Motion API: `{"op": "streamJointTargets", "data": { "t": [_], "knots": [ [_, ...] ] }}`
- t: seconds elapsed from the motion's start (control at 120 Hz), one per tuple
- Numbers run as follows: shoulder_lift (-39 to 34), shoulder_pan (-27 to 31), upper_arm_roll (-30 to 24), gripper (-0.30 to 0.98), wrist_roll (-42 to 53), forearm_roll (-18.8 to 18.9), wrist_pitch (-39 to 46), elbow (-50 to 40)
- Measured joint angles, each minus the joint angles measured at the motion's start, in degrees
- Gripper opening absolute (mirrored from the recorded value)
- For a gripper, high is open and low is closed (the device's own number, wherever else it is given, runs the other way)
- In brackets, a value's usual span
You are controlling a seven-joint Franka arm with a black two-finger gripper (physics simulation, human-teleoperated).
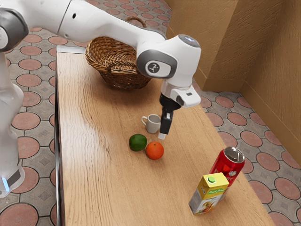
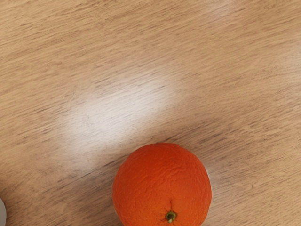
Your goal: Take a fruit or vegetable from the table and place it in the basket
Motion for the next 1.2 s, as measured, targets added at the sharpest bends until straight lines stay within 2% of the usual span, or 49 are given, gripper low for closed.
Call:
{"op": "streamJointTargets", "data": {
  "t": [0.825,1.2],
  "knots": [
    [0.96,-0.72,0.0,0.69,0.36,-2.5,9.06,-7.47],
    [4.26,-0.8,0.0,0.69,0.48,-3.37,11.37,-8.35]
  ]
}}
